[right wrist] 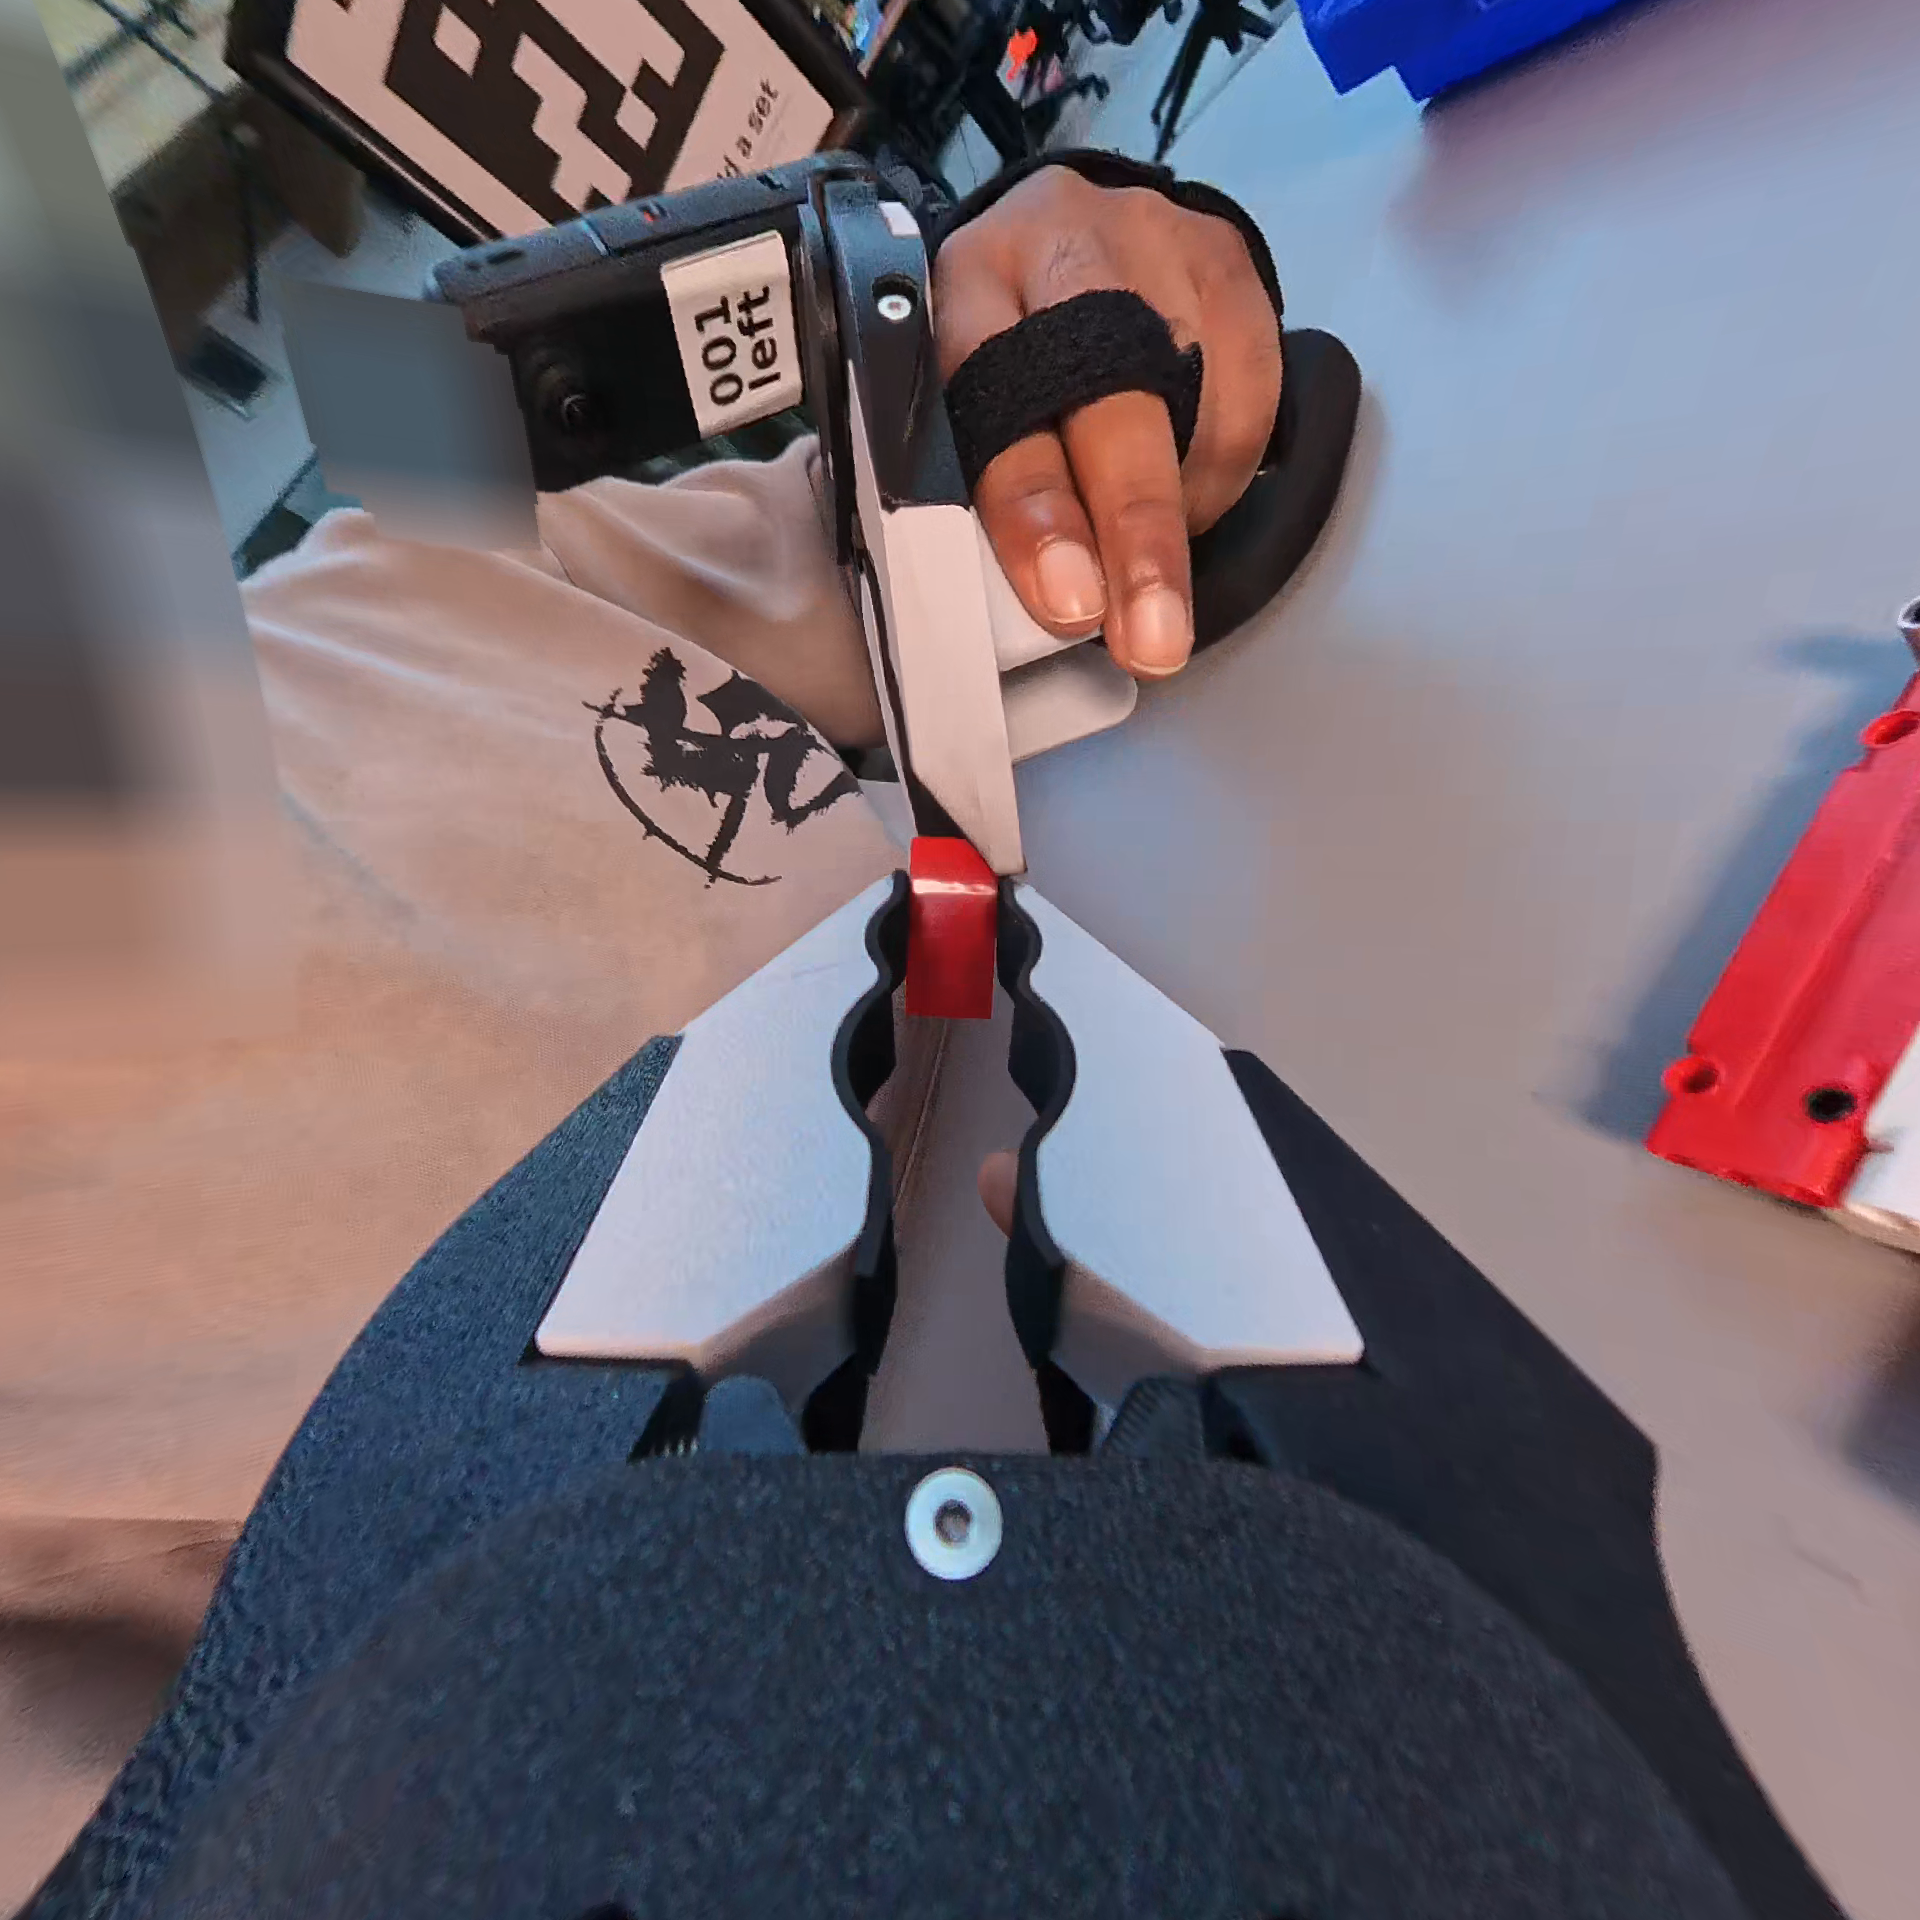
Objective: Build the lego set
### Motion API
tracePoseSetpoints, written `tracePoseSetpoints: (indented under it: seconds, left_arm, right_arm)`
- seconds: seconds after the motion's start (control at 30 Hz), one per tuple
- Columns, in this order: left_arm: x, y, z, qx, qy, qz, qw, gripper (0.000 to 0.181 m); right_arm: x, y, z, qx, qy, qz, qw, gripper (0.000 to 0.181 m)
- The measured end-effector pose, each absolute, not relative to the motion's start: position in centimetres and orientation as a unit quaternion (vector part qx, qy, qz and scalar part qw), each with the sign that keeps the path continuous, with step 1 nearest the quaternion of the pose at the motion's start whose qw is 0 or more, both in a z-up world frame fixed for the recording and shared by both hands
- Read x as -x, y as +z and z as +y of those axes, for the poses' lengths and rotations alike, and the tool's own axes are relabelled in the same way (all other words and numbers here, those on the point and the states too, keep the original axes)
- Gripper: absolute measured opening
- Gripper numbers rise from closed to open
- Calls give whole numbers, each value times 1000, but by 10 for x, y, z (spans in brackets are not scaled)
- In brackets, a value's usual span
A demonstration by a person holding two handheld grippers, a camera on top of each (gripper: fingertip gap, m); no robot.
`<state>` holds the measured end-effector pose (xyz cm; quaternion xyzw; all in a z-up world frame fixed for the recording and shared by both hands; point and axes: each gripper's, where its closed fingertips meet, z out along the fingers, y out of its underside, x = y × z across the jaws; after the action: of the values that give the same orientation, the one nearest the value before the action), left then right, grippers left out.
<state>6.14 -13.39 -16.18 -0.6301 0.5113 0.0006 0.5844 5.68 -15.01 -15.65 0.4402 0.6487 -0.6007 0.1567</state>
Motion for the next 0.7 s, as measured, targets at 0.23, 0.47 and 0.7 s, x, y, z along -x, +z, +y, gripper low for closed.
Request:
tracePoseSetpoints:
  seconds: [0.23,0.47,0.7]
  left_arm:
    - [-71,-160,-137,613,3,521,594,10]
    - [-59,-137,-127,627,-32,451,635,9]
    - [-52,-139,-120,655,-89,403,633,9]
  right_arm:
    - [-66,-155,-153,-430,-614,637,177,12]
    - [-57,-130,-142,-402,-653,641,31,22]
    - [-51,-123,-133,-330,-576,699,-267,28]
